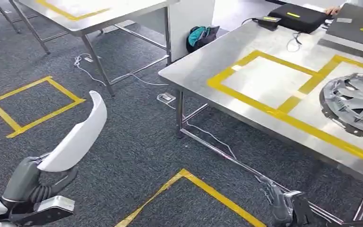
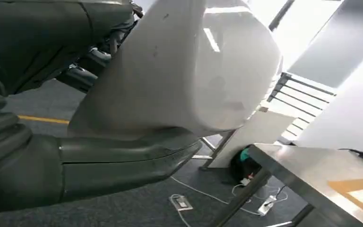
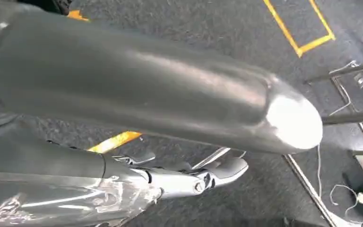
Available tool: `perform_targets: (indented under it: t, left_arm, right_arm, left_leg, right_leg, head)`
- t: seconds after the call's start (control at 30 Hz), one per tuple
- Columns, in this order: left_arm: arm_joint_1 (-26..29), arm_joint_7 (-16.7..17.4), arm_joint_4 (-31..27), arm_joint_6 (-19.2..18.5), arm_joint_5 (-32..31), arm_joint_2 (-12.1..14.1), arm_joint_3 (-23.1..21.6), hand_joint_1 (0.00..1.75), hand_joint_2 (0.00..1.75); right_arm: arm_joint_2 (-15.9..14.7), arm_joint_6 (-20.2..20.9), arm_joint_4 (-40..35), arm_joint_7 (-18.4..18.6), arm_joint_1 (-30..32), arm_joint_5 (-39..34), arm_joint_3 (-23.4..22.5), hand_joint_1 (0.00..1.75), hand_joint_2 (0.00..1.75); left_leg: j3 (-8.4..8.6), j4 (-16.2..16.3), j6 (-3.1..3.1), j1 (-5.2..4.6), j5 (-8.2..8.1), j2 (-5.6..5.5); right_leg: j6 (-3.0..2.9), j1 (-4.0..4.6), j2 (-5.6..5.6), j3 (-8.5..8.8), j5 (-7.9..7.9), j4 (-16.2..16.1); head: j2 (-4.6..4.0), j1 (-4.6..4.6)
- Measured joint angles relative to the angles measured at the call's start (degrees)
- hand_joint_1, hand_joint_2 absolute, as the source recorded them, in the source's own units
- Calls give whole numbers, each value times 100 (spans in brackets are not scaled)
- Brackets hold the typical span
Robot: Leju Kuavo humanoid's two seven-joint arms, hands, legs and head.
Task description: Take the parts from the cabinet and place them on the table.
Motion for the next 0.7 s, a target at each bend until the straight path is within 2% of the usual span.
perform_targets:
  t: [0.03,0.07,0.1,0.13,0.17,0.2,0.23,0.3,0.33,0.37,0.43,0.47,0.5,0.53,0.6,0.63,0.67,0.7]
  left_arm:
    - [0,0,0,-7,7,0,-2,175,175]
    - [-3,0,0,-9,7,0,0,175,175]
    - [-4,2,0,-9,7,2,0,175,175]
    - [-3,4,0,-11,9,2,0,175,175]
    - [-5,20,0,-28,9,2,2,175,175]
    - [-1,46,0,-37,9,2,4,175,175]
    - [-6,70,0,-48,7,4,2,175,175]
    - [-26,70,-4,-65,7,-4,0,175,175]
    - [-36,76,-4,-70,9,2,0,175,175]
    - [-51,87,-11,-70,11,7,0,175,175]
    - [-54,87,-13,-81,11,11,4,175,175]
    - [-50,90,-13,-92,11,11,2,175,175]
    - [-50,87,-13,-92,11,11,2,175,175]
    - [-49,87,-13,-92,13,13,7,175,175]
    - [-45,85,-13,-92,65,11,18,175,175]
    - [-46,83,-13,-92,98,11,24,175,175]
    - [-46,83,-13,-92,122,11,26,175,175]
    - [-50,83,-15,-81,144,7,31,175,175]
  right_arm:
    - [0,0,4,0,-2,2,0,0,0]
    - [0,0,4,0,-5,2,0,0,0]
    - [-2,0,4,-2,-7,2,2,0,0]
    - [-2,-2,7,0,-8,2,2,0,0]
    - [-2,-2,22,5,-37,4,11,0,0]
    - [-2,-2,20,7,-57,2,17,0,0]
    - [-2,-2,20,0,-53,-4,20,0,0]
    - [-2,-4,15,4,-59,-7,24,0,0]
    - [-2,-2,11,2,-65,-9,31,0,0]
    - [-13,-9,13,2,-79,-13,26,0,0]
    - [-13,-11,13,5,-101,-20,37,0,0]
    - [-13,-9,13,5,-98,-20,52,0,0]
    - [-13,-9,13,7,-95,-20,59,0,0]
    - [-13,-11,13,20,-90,-20,59,0,0]
    - [-13,-22,26,35,-88,-20,59,0,0]
    - [-13,-31,42,42,-90,-20,59,0,0]
    - [-13,-66,59,50,-101,-17,59,0,0]
    - [-13,-112,101,77,-109,-4,59,0,0]
  left_leg:
    - [70,0,-6,2,-45,11]
    - [149,0,-17,3,-94,22]
    - [245,0,-34,8,-155,45]
    - [255,-7,-61,-1,-205,71]
    - [322,11,-97,-23,-229,84]
    - [317,-3,-133,-38,-257,111]
    - [356,-9,-155,-39,-275,151]
    - [379,5,-204,-29,-292,173]
    - [324,137,-235,-25,-337,117]
    - [160,458,-259,-25,-464,93]
    - [-354,1311,-287,-23,-809,88]
    - [-595,1640,-291,-24,-921,86]
    - [-747,1757,-289,-26,-898,80]
    - [-760,1634,-276,-26,-719,70]
    - [-495,835,-232,-24,-102,-3]
    - [-337,403,-216,-19,173,-131]
    - [-287,152,-184,-7,188,-341]
    - [-251,37,-175,1,22,-337]
  right_leg:
    - [9,-7,-4,20,216,-220]
    - [2,-11,-16,126,536,-612]
    - [-10,-14,-68,301,935,-1162]
    - [-23,-2,-230,388,1176,-1512]
    - [-57,49,-304,347,959,-1568]
    - [-143,59,-279,413,1019,-1554]
    - [-184,60,-214,399,1079,-1565]
    - [-247,29,-118,449,1088,-1600]
    - [-273,12,-73,501,1095,-1628]
    - [-299,4,-34,527,1088,-1647]
    - [-330,3,63,535,1068,-1649]
    - [-338,5,115,540,1059,-1649]
    - [-344,6,168,549,1047,-1649]
    - [-343,5,234,571,1036,-1649]
    - [-334,3,366,627,1013,-1649]
    - [-318,-1,429,642,1000,-1651]
    - [-297,18,477,636,989,-1625]
    - [-271,18,545,586,980,-1614]
  head:
    - [0,-4]
    - [0,2]
    - [0,0]
    - [0,2]
    - [0,-2]
    - [0,0]
    - [0,-20]
    - [0,-24]
    - [0,-21]
    - [0,-35]
    - [0,-33]
    - [0,-28]
    - [0,-26]
    - [0,-31]
    - [0,-28]
    - [0,-31]
    - [0,-26]
    - [0,-24]
